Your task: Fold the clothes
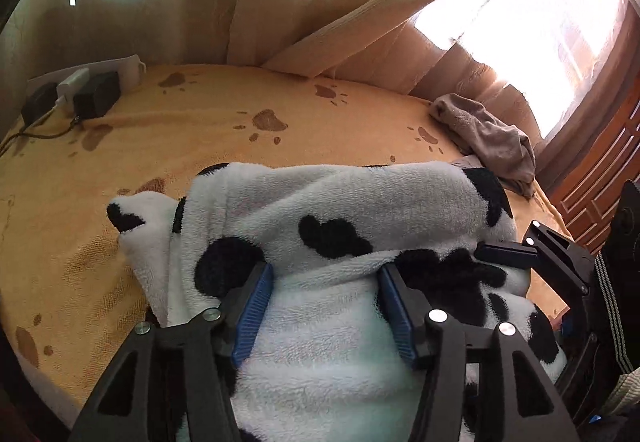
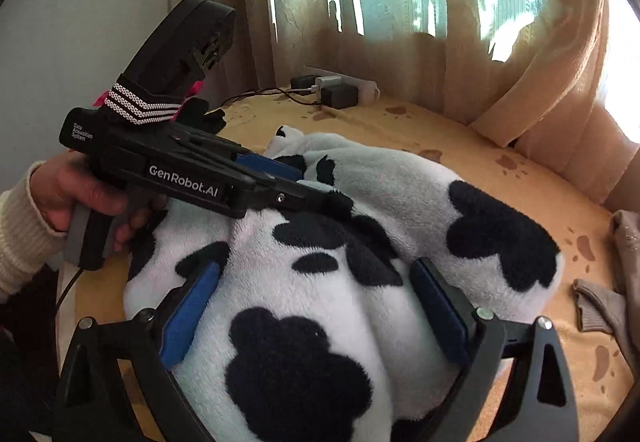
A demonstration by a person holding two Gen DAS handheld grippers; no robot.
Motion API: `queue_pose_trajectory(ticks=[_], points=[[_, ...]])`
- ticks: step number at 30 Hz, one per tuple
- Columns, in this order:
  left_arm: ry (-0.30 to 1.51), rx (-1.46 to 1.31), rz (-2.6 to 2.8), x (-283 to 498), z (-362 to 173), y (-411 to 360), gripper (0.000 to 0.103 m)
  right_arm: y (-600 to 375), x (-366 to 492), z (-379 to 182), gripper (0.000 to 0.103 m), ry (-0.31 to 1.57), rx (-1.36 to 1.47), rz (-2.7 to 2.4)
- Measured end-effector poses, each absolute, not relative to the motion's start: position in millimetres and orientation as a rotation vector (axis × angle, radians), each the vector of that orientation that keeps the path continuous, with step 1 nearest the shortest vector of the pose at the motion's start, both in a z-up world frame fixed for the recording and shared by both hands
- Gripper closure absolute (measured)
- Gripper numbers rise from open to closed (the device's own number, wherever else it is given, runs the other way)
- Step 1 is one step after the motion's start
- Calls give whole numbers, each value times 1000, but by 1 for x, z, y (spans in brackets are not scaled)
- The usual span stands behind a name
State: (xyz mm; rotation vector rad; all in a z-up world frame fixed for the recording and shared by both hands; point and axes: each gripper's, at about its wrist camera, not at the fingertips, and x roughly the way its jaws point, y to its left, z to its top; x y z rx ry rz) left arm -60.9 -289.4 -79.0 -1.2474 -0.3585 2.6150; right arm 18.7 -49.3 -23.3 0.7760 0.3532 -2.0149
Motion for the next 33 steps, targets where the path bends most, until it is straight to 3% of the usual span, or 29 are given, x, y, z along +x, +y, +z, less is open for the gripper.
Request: queue_pose_trajectory(ticks=[5, 10, 15, 19, 26, 33], points=[[-389, -1169, 2670, -49, -76, -292, 45, -47, 33, -31, 6, 381, 708, -2028], [-370, -1062, 2694, -4, -48, -288, 44, -30, 26, 19, 5, 303, 672, -2027], [-145, -1030, 2667, 39, -34, -255, 41, -32, 1, 65, 5, 351, 601, -2184], [75, -1102, 2694, 45, -56, -225, 33, -94, -23, 50, 5, 399, 737, -2053], [-113, -1124, 2668, 46, -72, -251, 32, -188, -38, -23, 5, 687, 978, -1800], [-206, -1069, 2676, 43, -68, -263, 31, -195, -55, -48, 1, 660, 1085, -1781]])
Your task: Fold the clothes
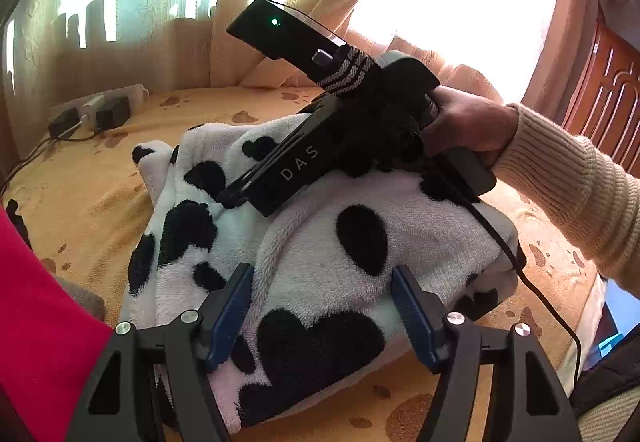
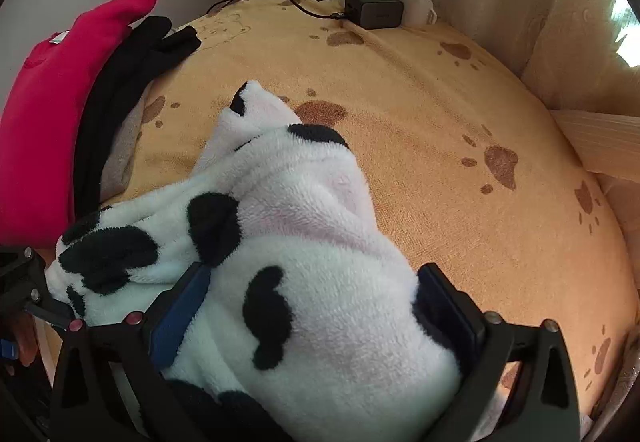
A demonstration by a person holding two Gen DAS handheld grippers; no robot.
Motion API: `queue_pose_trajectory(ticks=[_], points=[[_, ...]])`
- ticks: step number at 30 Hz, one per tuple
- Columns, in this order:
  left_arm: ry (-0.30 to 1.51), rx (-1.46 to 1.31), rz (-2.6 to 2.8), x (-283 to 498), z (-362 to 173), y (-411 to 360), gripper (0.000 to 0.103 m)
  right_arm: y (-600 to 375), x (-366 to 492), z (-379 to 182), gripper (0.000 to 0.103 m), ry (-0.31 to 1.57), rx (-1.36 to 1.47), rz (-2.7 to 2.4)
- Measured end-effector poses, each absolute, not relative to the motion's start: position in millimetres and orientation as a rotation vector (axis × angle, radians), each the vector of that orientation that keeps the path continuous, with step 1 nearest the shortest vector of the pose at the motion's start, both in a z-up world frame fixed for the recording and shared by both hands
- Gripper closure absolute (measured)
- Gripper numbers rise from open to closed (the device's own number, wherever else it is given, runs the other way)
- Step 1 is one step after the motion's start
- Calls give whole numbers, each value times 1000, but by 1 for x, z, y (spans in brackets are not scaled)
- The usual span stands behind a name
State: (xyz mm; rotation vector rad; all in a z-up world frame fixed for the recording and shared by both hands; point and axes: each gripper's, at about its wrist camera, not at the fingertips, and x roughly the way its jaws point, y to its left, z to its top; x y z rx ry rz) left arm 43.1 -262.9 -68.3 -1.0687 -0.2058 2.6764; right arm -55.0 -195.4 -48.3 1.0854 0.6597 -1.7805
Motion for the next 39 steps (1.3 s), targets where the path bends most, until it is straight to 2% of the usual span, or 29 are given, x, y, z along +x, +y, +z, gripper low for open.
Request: queue_pose_trajectory(ticks=[3, 6, 9, 12, 15, 19, 27, 32, 34, 36, 39], points=[[-263, -1014, 2730, 39, -43, -279, 31, -179, -44, -29, 1, 622, 923, -1880], [-270, -976, 2811, 26, -20, -298, 31, -135, -29, 12, 1, 448, 729, -2023], [-386, -974, 2785, 4, -8, -314, 31, -86, -5, 39, 0, 333, 606, -2155], [-418, -1040, 2754, -21, -11, -312, 30, -60, 29, 39, 0, 391, 540, -2256], [-342, -1150, 2811, -37, -24, -306, 30, -54, 64, 27, 0, 506, 483, -2283], [-281, -1306, 2846, -60, -48, -303, 30, -62, 97, 8, 0, 539, 489, -2188], [-346, -1427, 2912, -70, -85, -332, 28, -81, 111, -35, 0, 603, 638, -1983], [-328, -1433, 2927, -72, -90, -332, 23, -89, 117, -52, 0, 760, 623, -1985], [-320, -1444, 2929, -73, -87, -331, 23, -88, 111, -48, 0, 741, 627, -1983], [-394, -1426, 2916, -68, -81, -334, 23, -87, 103, -43, 0, 709, 636, -1978], [-510, -1351, 2890, -55, -65, -335, 23, -72, 86, -20, 0, 535, 653, -1973]])
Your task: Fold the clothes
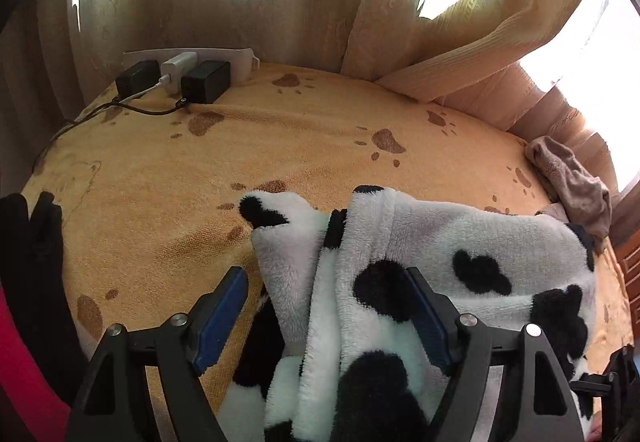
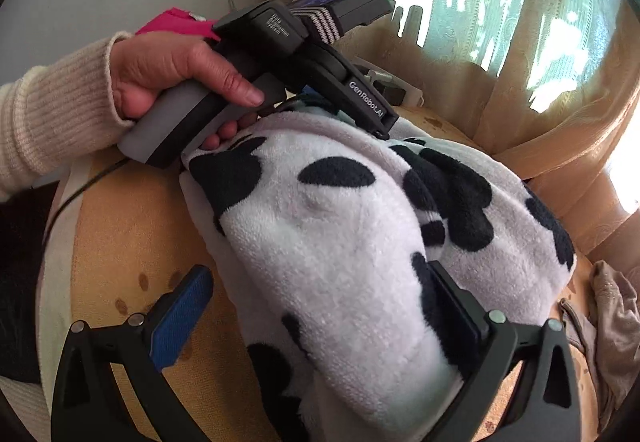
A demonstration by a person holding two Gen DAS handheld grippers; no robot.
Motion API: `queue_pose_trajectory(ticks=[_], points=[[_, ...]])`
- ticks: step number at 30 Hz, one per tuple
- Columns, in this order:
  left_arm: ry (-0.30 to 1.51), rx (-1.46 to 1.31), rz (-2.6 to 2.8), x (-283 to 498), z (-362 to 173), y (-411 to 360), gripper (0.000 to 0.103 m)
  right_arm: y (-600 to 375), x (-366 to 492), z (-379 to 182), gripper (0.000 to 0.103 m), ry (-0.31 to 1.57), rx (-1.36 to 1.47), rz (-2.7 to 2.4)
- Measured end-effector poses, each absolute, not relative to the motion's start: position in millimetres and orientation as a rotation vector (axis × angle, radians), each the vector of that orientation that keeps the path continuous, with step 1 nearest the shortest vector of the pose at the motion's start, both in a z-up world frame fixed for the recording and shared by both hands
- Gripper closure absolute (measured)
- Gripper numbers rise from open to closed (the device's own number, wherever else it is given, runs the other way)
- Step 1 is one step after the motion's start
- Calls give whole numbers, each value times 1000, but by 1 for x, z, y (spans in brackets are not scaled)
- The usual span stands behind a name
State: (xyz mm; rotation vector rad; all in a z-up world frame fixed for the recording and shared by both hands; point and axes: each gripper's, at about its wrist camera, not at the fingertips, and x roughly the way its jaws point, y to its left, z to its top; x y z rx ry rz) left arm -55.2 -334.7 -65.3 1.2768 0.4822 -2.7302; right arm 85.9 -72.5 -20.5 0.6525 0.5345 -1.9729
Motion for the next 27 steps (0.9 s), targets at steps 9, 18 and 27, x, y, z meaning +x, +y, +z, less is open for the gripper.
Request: queue_pose_trajectory(ticks=[9, 18, 27], points=[[167, 1224, -3099, -3, -13, -253, 23, 55, -4, 29, 0, -280, 781, -2136], [356, 1416, -3044, -22, -66, -259, 22, 74, -88, -26, 0, -780, 1154, -1879], [418, 1371, -3089, -10, -74, -267, 22, 54, -110, -63, 0, -852, 1345, -1739]])
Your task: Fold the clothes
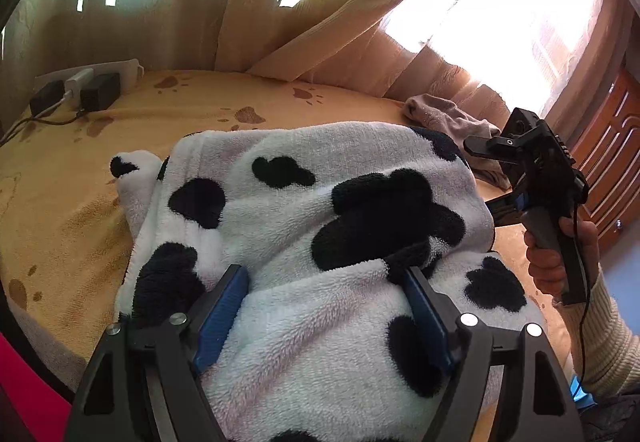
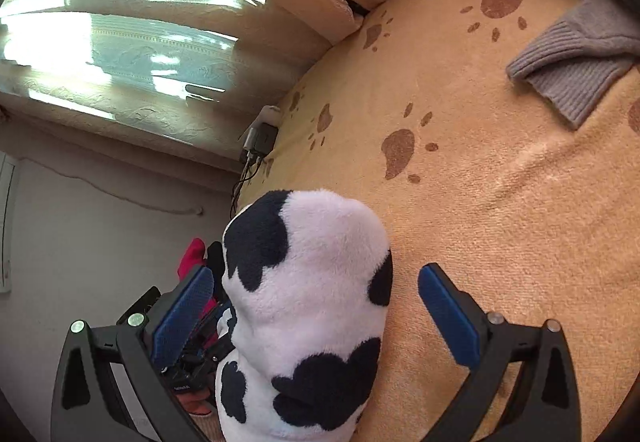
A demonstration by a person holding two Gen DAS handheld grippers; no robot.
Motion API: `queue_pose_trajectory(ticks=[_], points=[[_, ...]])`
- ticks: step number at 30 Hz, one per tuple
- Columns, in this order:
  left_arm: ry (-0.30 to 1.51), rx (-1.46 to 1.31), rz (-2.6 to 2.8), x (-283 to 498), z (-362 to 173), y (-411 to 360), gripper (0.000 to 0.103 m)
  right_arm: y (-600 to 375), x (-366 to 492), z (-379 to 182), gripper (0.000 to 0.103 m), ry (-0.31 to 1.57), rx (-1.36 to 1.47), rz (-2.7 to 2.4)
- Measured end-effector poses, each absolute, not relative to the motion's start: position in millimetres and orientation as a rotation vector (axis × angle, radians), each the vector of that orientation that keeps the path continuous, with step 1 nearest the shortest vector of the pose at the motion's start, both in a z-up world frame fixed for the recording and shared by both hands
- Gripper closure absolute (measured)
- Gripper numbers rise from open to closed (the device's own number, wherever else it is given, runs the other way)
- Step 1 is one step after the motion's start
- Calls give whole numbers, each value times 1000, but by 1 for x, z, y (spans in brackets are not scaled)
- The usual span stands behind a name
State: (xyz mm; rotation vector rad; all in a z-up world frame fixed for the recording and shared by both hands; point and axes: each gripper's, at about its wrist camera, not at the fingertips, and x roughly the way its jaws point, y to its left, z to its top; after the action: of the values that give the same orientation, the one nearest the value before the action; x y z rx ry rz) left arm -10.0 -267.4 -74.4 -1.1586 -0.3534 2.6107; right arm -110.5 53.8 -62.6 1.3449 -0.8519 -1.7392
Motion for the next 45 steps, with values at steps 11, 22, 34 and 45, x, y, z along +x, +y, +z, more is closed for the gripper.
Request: queue_pose_trajectory(ticks=[11, 22, 34, 45], points=[[-381, -1110, 2585, -6, -78, -275, 22, 10, -115, -76, 0, -793, 1382, -1608], [-418, -1069, 2562, -5, -82, -281, 22, -16, -110, -75, 0, -637, 1397, -1649], [-466, -1032, 2565, 1, -86, -284, 22, -20, -96, -57, 30, -571, 1308, -1725], [-485, -1013, 2584, 12, -61, -282, 21, -12, -73, -12, 50, -582, 1124, -1760]])
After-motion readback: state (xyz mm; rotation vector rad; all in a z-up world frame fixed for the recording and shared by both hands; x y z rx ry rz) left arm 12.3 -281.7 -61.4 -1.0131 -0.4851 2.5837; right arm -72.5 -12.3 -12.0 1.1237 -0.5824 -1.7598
